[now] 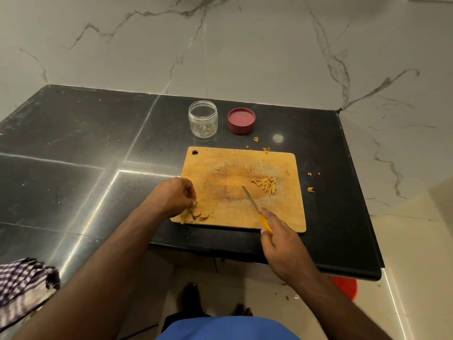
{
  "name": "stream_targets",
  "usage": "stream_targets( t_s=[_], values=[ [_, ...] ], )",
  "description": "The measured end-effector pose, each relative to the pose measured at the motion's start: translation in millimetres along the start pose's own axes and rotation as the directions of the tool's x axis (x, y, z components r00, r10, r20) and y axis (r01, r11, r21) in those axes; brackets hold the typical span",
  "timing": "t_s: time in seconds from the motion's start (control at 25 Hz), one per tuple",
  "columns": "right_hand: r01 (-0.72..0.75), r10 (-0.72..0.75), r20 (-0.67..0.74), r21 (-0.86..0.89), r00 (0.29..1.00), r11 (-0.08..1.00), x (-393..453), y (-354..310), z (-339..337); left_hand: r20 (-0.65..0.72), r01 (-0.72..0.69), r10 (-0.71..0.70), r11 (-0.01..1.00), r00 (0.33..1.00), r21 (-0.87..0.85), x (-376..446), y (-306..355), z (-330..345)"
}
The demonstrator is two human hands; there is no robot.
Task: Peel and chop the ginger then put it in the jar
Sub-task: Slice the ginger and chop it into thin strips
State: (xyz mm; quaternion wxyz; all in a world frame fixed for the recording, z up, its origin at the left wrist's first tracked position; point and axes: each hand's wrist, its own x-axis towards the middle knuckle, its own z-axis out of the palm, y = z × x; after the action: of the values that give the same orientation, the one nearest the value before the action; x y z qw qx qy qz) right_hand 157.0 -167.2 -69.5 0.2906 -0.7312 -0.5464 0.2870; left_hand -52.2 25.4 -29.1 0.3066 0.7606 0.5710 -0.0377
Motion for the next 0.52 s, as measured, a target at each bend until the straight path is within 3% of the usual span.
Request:
stream_targets(
  t_s=[0.28,0.52],
  values=[
    [-0.016,0.016,-0.004,0.024,1.0,1.0,0.0,-3.9,-4.1,-0.05,-0.144,0.136,0.969,0.989,-0.202,3.5,26.9,6.5],
    [-0.035,0.036,-0.007,0.033,0.999,0.999,-1.1,-4.9,-7.0,-0.014,-0.173,0.173,0.975,0.985,-0.139,21.7,51.1,28.2]
  ],
)
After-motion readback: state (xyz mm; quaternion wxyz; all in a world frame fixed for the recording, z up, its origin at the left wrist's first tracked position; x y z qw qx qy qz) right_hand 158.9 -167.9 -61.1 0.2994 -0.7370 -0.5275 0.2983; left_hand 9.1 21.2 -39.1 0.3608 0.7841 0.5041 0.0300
